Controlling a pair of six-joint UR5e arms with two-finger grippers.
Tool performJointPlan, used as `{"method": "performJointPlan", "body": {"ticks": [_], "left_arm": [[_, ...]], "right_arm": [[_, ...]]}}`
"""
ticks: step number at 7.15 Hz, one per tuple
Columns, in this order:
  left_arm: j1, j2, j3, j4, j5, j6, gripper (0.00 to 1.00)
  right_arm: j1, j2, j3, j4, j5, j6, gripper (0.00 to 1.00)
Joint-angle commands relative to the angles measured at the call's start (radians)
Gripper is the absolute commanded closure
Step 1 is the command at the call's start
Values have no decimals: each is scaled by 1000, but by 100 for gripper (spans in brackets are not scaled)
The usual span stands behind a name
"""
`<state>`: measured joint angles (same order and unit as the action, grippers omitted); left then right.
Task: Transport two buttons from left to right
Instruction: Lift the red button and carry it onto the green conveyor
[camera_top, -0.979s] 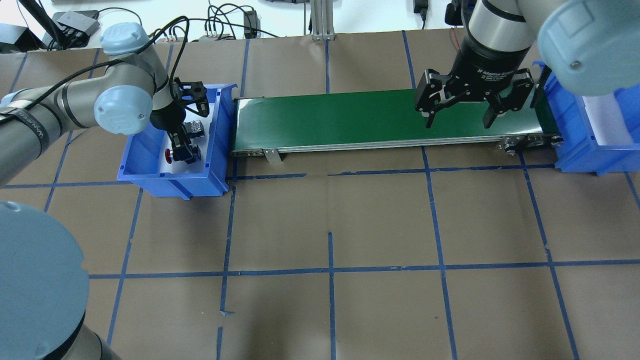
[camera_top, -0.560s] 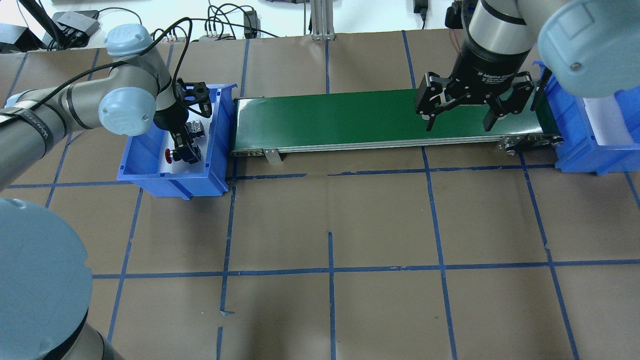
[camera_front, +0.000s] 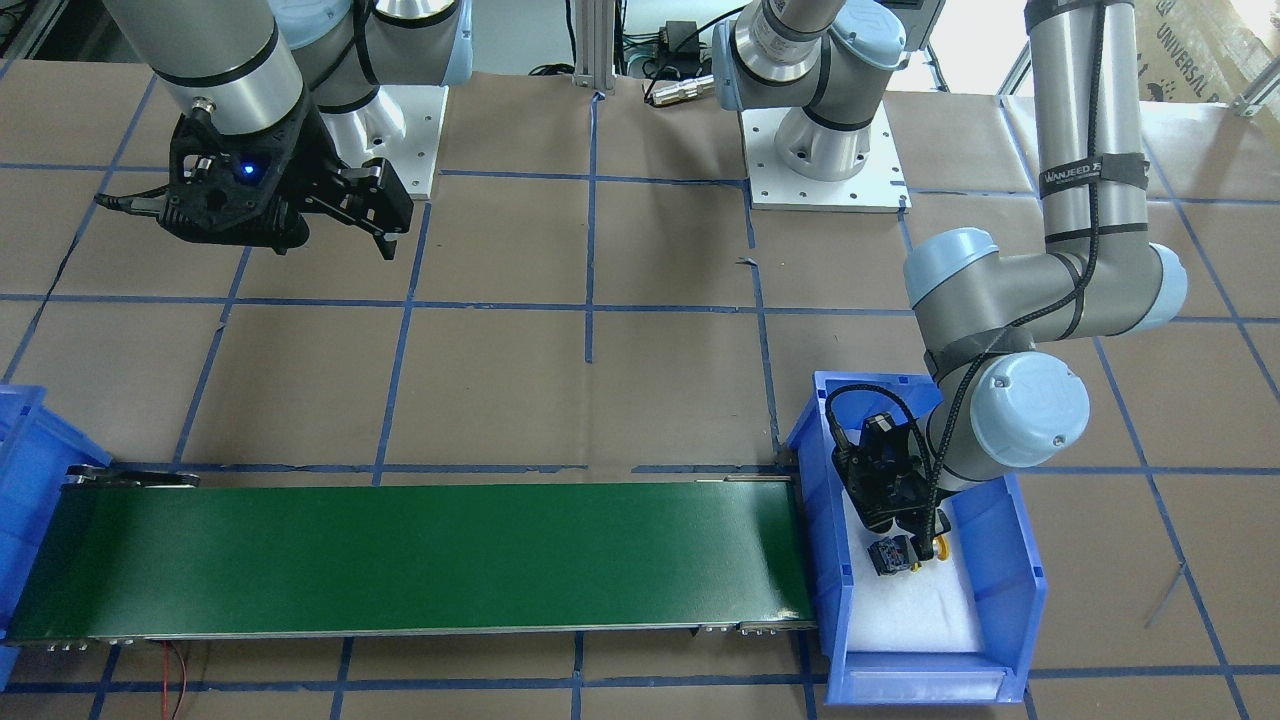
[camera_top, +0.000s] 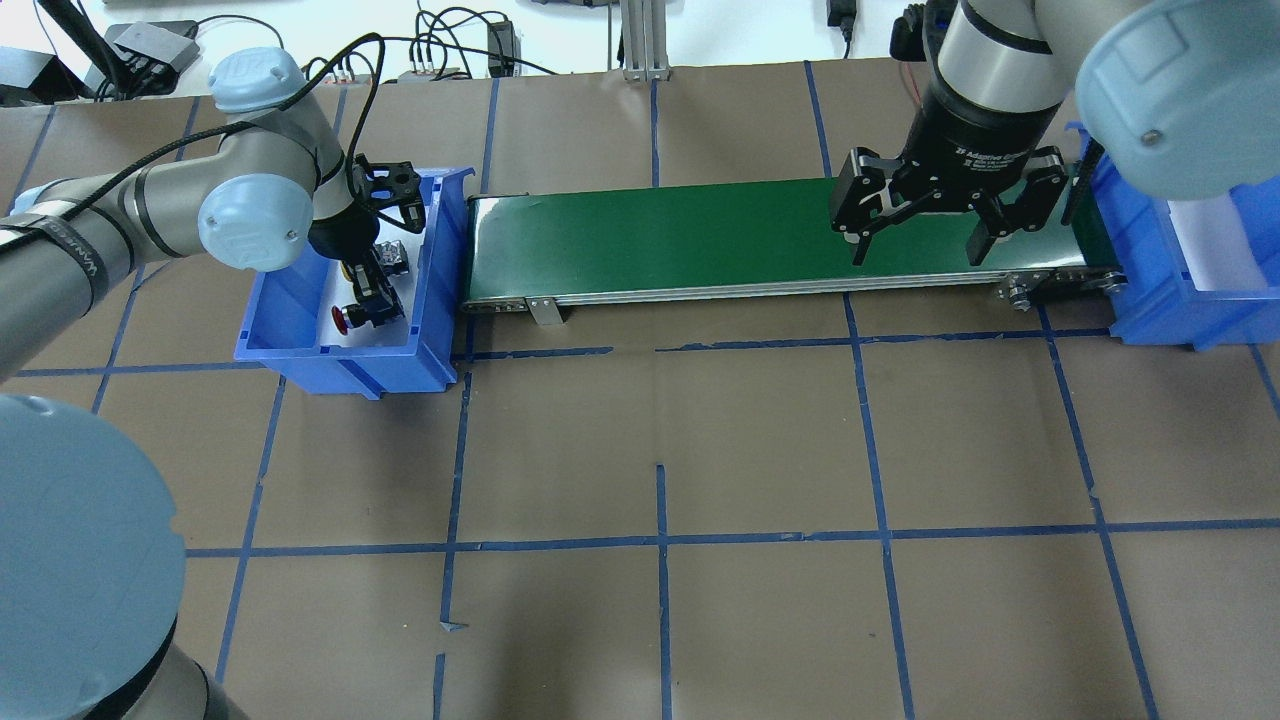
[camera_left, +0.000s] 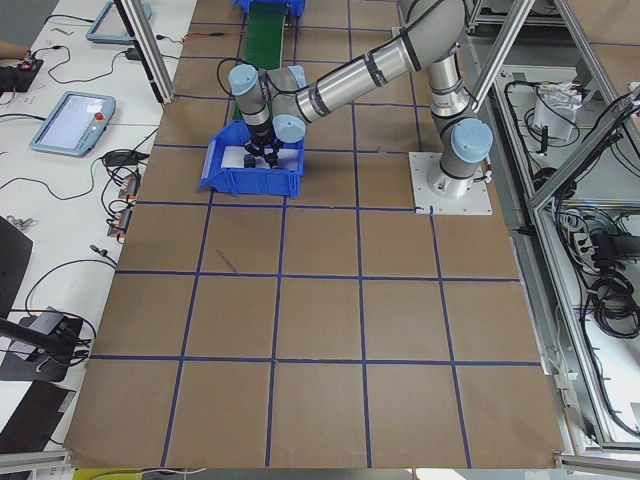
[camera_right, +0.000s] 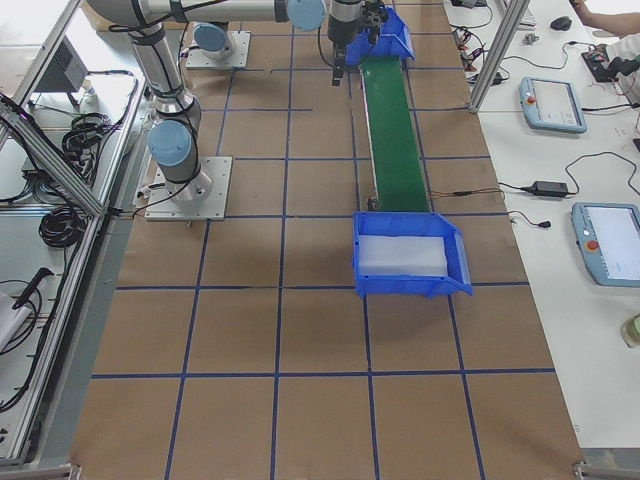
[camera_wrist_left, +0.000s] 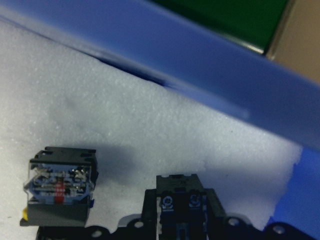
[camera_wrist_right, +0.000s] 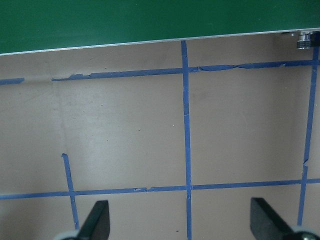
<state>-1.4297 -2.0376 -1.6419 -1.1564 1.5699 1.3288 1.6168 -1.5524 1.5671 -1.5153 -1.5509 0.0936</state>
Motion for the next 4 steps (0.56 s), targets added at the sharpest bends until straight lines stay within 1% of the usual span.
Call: {"method": "performJointPlan", "body": {"ticks": [1, 2, 4], "left_arm": [[17, 54, 22, -14, -79, -37, 74], [17, 94, 31, -13, -82, -134, 82], [5, 132, 92, -17, -76, -372, 87]], "right_arm": [[0, 0, 1, 1, -2, 0, 0], [0, 0, 1, 1, 0, 0, 0], [0, 0, 1, 1, 0, -2, 0]]}}
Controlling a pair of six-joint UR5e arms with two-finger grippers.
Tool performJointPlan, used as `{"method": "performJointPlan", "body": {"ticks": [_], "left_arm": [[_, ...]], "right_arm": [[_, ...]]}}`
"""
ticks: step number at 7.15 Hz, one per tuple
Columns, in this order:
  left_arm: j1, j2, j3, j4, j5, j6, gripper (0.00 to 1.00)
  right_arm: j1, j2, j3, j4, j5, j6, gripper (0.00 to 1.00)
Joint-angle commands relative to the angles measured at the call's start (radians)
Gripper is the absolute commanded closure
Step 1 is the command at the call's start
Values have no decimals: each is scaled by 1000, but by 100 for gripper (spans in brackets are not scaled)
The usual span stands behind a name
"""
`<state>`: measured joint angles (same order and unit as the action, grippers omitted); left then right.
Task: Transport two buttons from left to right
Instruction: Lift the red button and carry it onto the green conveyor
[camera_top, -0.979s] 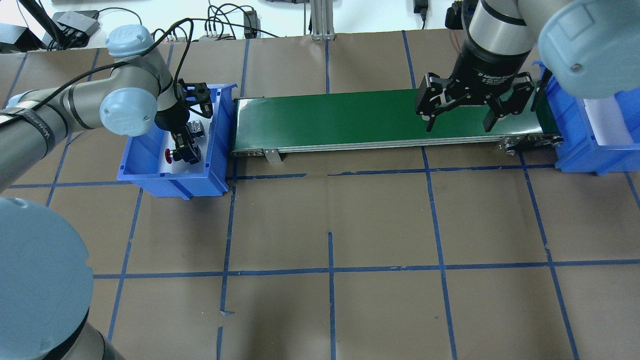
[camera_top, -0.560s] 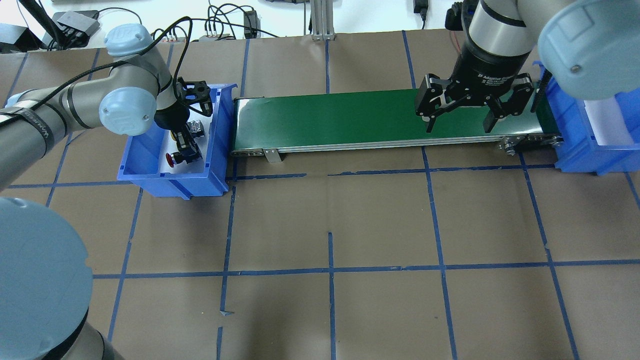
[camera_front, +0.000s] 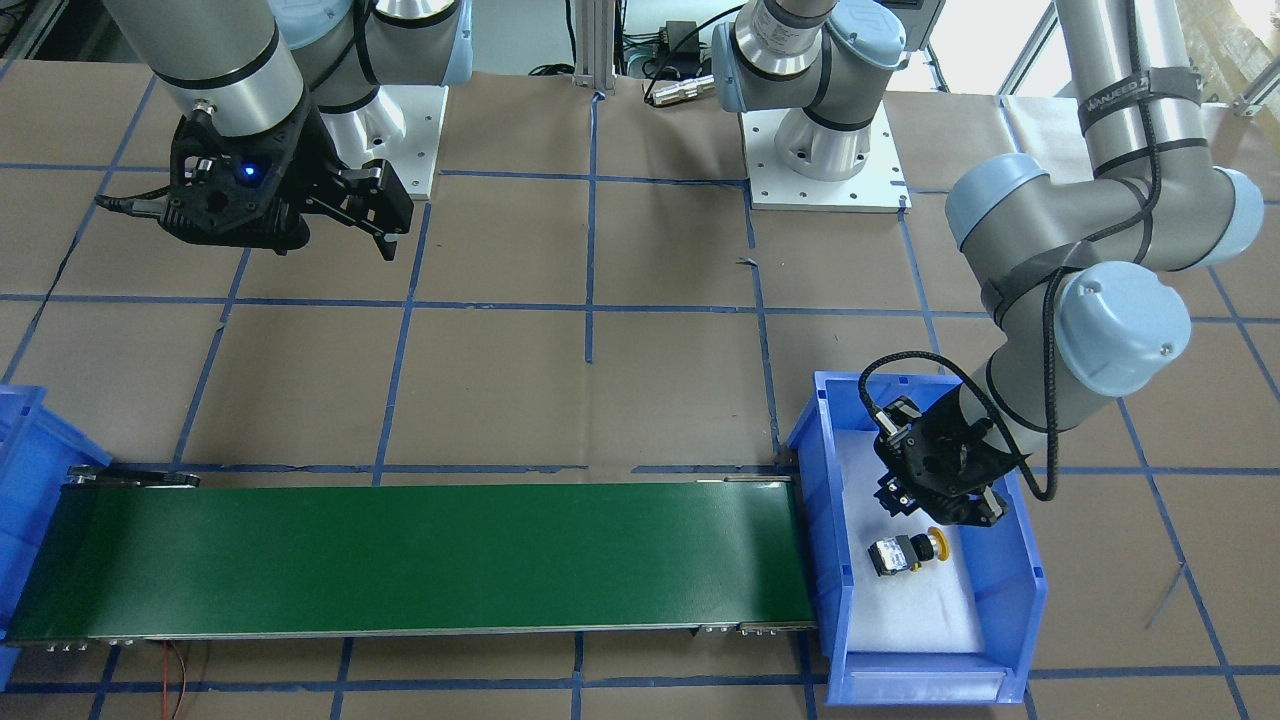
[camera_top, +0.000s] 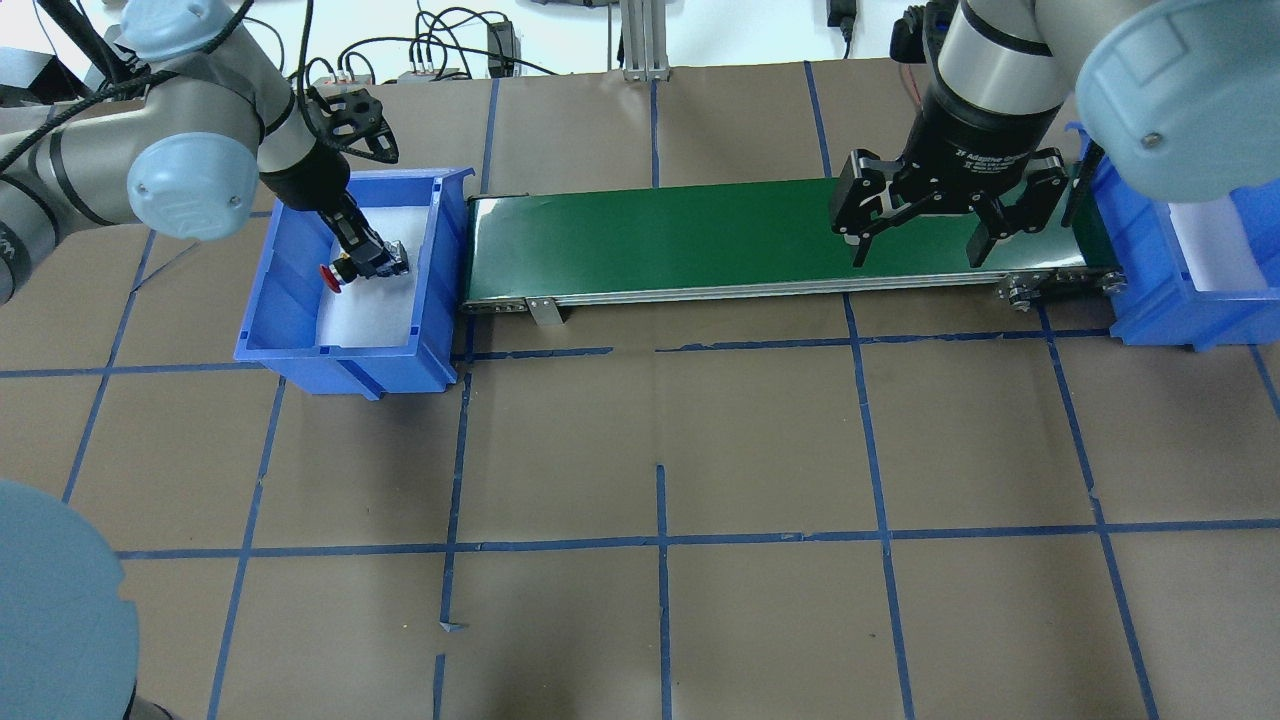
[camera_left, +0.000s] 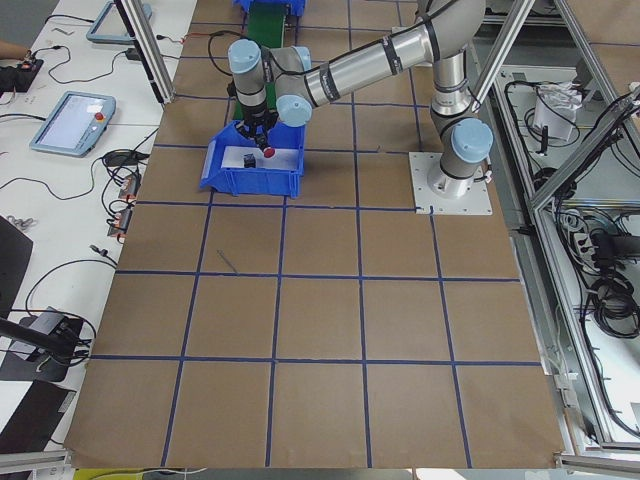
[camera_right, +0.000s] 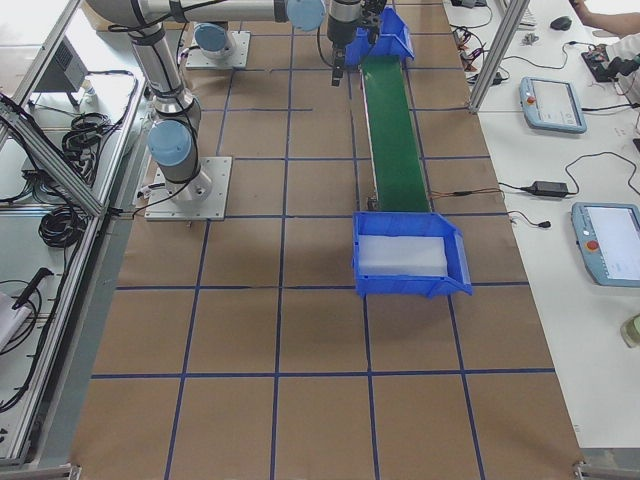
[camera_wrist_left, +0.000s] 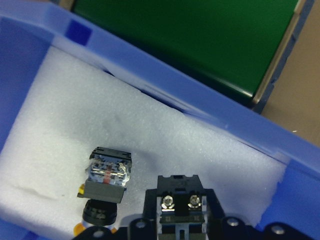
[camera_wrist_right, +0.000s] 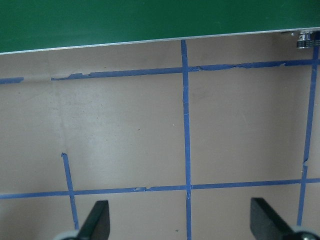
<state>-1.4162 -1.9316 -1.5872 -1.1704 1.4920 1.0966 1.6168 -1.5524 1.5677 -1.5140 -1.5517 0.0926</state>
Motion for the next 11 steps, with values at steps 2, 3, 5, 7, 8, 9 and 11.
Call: {"method": "performJointPlan", "body": {"ticks": [2, 3, 5, 7, 8, 9, 11], "left_arm": [[-65, 33, 62, -29, -4, -488, 87], [-119, 20, 88, -29, 5, -608, 89], [-215, -76, 169, -32, 55, -1041, 92], [-303, -189, 251, -23, 66, -1141, 92], [-320, -217, 260, -32, 74, -1212, 92], [-325, -230, 253, -31, 70, -1248, 92], [-336, -237, 248, -26, 73, -1258, 92]], "right_arm": [[0, 2, 0, 0, -1, -16, 0], [0, 2, 0, 0, -1, -17, 0], [0, 2, 0, 0, -1, -17, 0], [0, 2, 0, 0, -2, -17, 0], [-2, 3, 0, 0, -5, -23, 0], [-2, 2, 0, 0, -2, -30, 0], [-3, 3, 0, 0, -2, -31, 0]]}}
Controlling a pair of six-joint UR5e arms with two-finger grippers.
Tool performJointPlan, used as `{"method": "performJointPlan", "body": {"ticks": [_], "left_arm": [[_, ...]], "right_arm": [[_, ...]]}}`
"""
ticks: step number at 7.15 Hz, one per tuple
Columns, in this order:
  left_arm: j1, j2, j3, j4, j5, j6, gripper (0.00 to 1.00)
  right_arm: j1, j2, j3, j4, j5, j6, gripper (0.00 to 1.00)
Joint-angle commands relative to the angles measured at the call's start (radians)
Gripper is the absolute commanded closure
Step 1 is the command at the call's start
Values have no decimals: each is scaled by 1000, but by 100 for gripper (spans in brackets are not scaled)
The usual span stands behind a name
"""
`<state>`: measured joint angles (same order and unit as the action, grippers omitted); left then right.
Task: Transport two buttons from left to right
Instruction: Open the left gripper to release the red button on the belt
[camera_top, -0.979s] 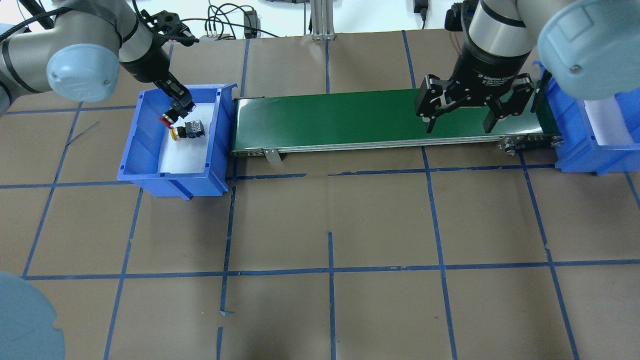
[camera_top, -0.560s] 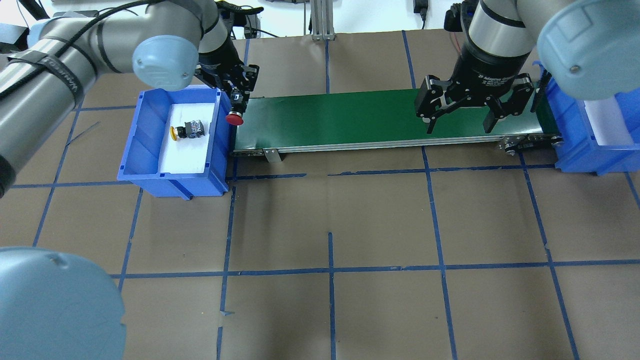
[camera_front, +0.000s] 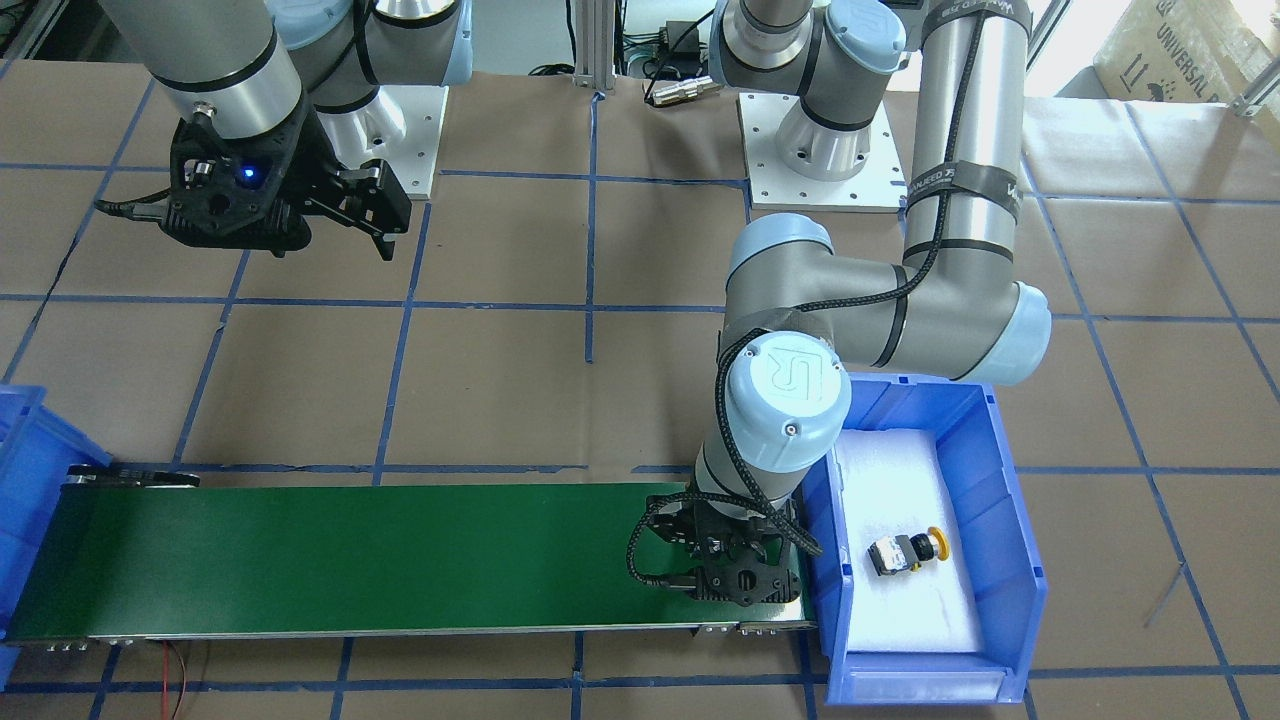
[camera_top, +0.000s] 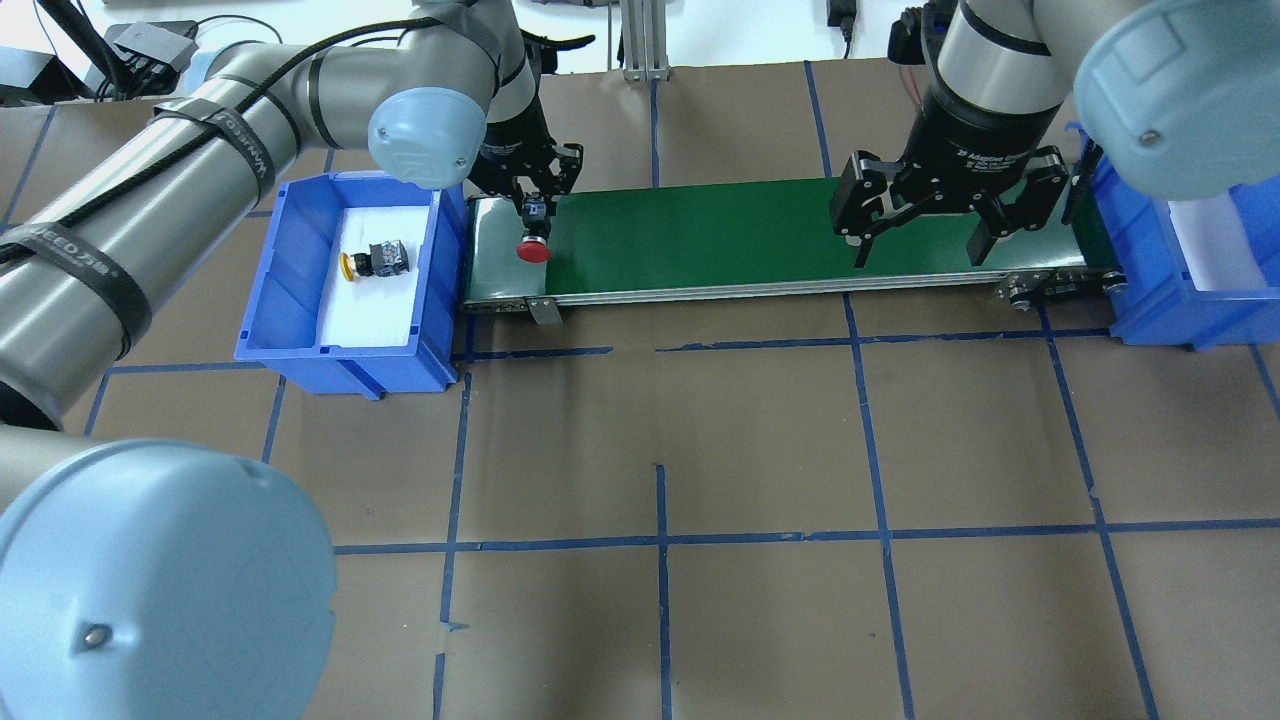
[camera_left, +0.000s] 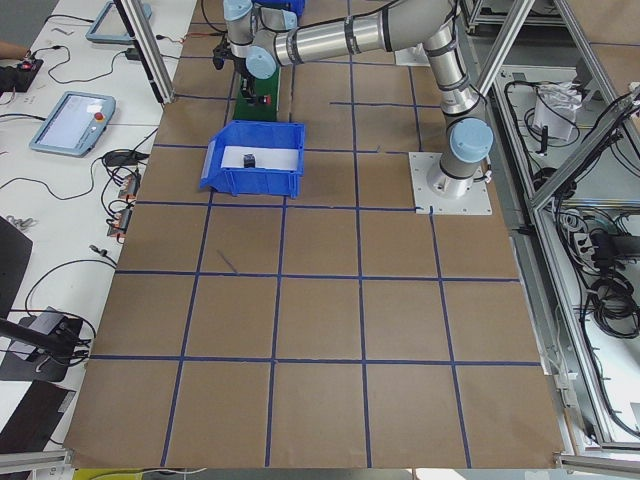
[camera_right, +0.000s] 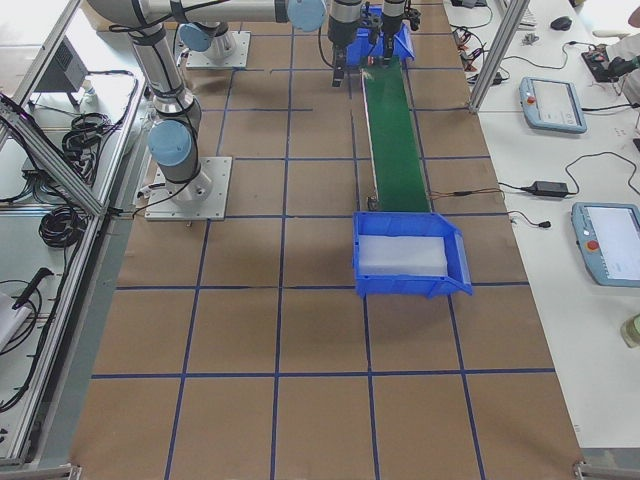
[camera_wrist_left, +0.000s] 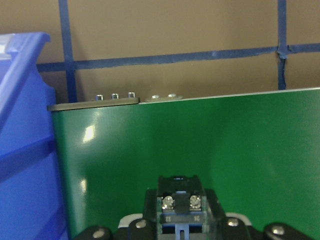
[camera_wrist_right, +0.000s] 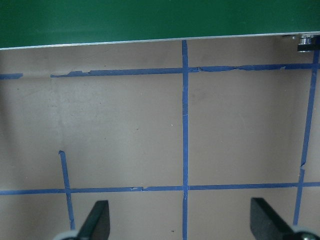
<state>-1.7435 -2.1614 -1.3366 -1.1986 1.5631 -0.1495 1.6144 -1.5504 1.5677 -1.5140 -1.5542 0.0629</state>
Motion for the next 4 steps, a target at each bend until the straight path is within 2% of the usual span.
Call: {"method": "performJointPlan", "body": {"ticks": [1, 3, 4], "left_arm": [[-8, -11, -1, 2, 3, -12, 91], [-22, -14, -1, 10, 0, -45, 88], [-28, -18, 0, 11, 2, -59, 81]], "right_arm": [[1, 0, 0, 0, 2, 0, 0], [1, 0, 0, 0, 2, 0, 0], [-1, 1, 0, 0, 2, -2, 0]]}}
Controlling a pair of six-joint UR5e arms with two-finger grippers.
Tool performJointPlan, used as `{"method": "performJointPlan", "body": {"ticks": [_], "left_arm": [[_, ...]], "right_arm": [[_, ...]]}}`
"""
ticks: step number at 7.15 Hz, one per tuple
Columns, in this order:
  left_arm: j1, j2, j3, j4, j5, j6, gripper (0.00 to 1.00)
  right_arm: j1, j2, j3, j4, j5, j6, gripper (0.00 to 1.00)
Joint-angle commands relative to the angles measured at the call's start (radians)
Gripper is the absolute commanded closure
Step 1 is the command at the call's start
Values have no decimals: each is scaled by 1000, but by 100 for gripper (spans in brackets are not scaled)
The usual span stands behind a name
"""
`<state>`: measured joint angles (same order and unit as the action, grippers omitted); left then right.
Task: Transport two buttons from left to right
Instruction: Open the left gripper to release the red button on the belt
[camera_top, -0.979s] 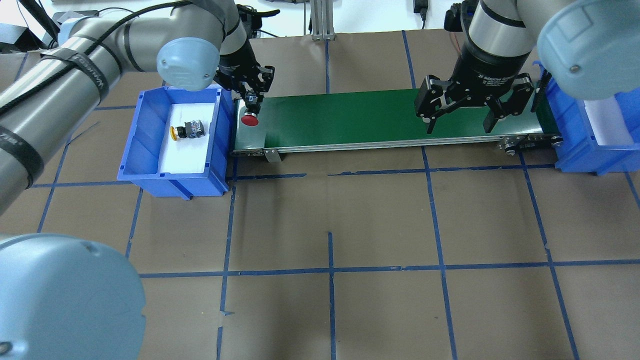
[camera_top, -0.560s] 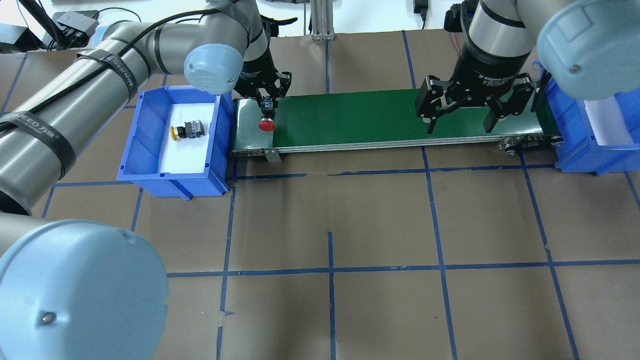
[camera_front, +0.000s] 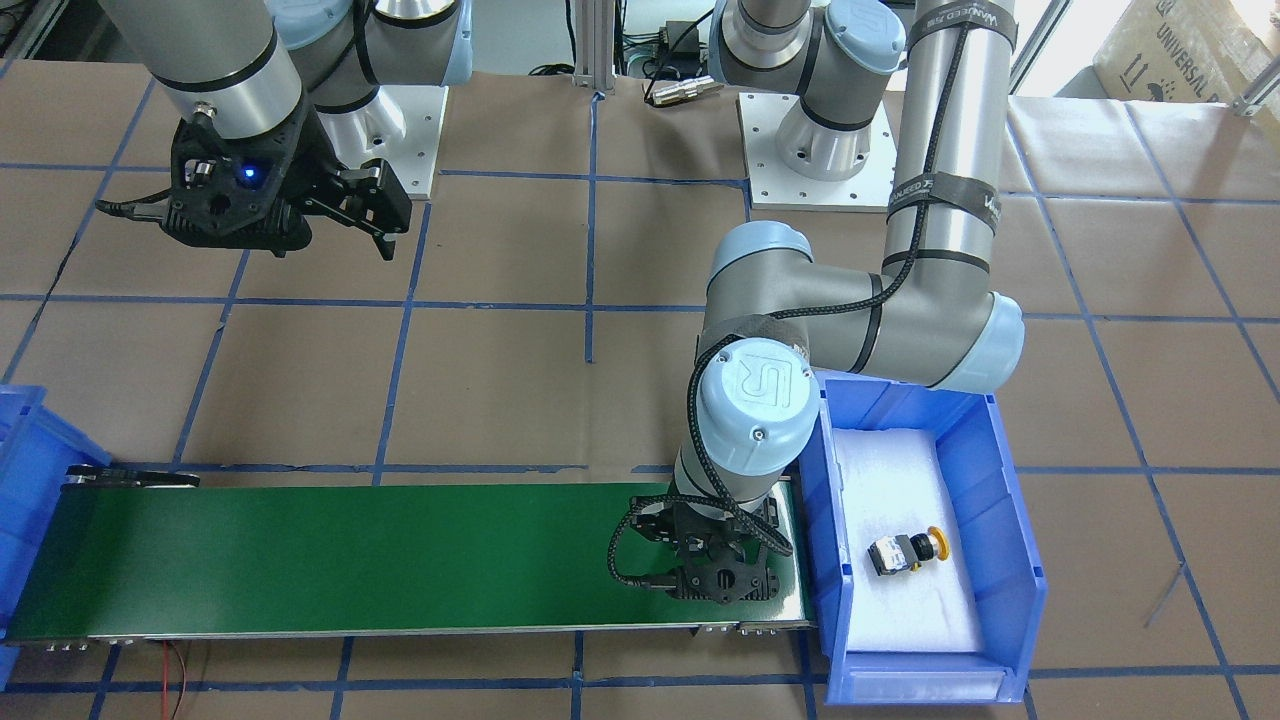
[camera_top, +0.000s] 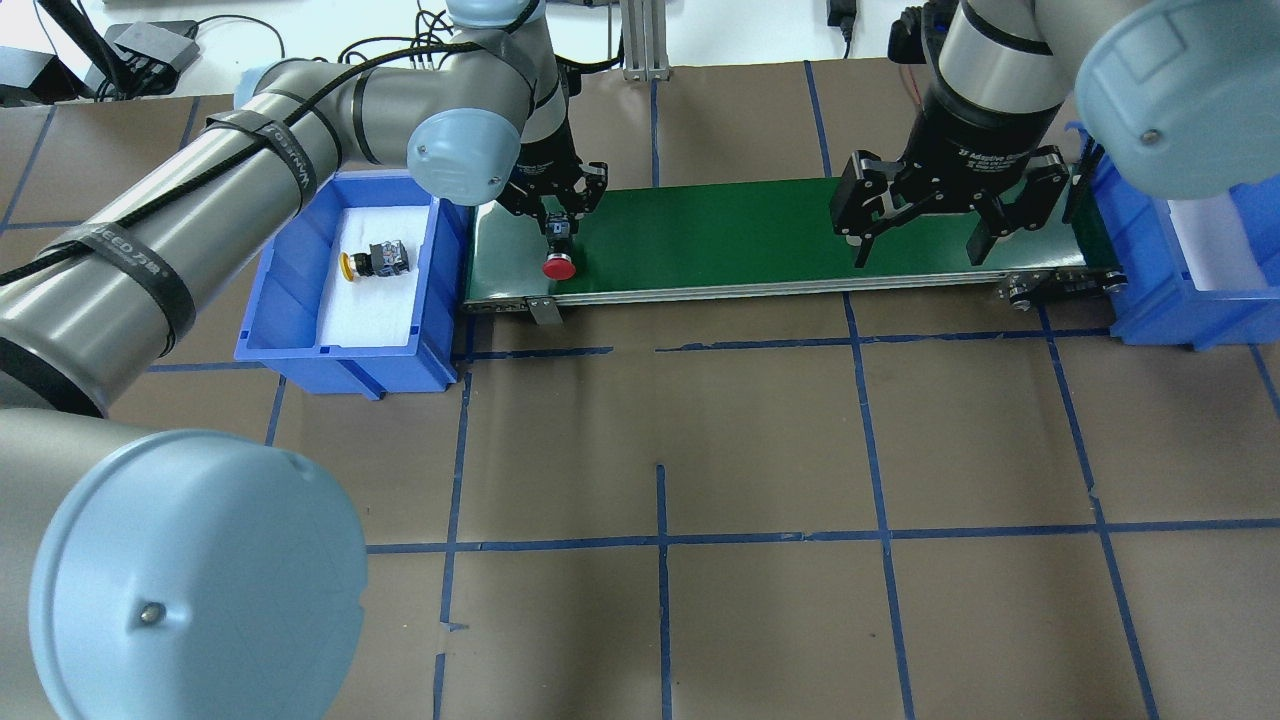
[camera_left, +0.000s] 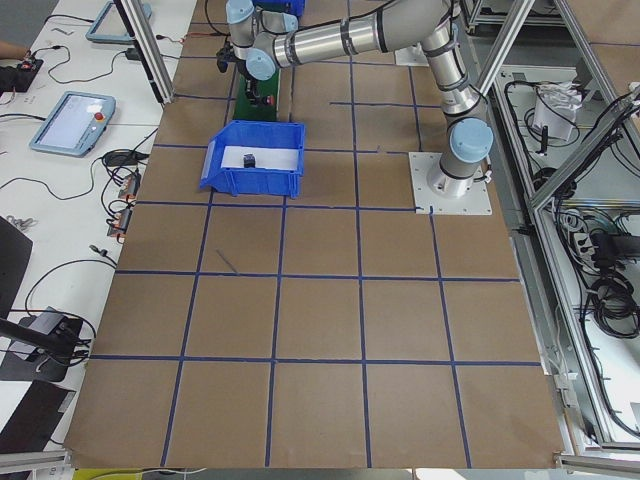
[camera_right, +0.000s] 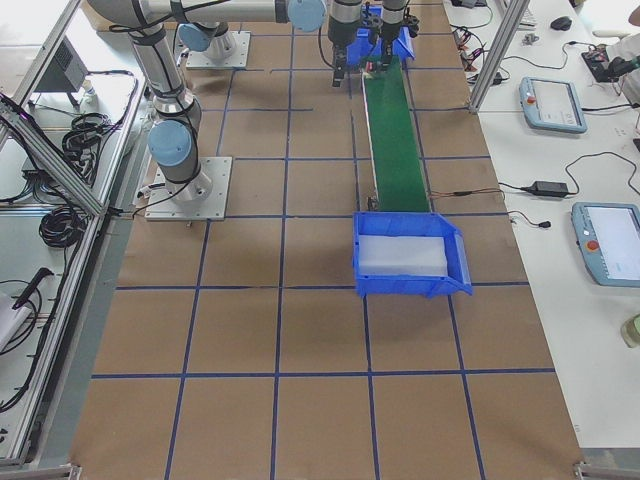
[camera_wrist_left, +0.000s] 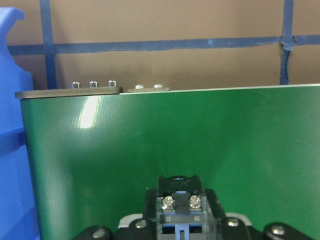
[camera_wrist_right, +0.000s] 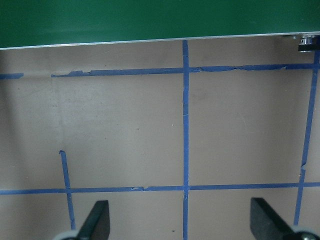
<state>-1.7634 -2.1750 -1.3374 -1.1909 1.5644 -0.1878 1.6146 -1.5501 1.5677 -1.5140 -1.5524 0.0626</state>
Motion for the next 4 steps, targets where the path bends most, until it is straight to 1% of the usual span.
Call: {"method": "performJointPlan", "body": {"ticks": [1, 2, 3, 4], "left_arm": [[-10, -5, 9, 4, 2, -21, 49], [-10, -2, 9, 2, 2, -13, 5], [-10, 21, 9, 1, -1, -7, 1], [-10, 49, -2, -12, -1, 4, 1]], "right_arm": [[1, -1, 0, 0, 0, 0, 0], [-1, 1, 0, 0, 0, 0, 0], [1, 1, 0, 0, 0, 0, 0], [-1, 1, 0, 0, 0, -1, 0]]}}
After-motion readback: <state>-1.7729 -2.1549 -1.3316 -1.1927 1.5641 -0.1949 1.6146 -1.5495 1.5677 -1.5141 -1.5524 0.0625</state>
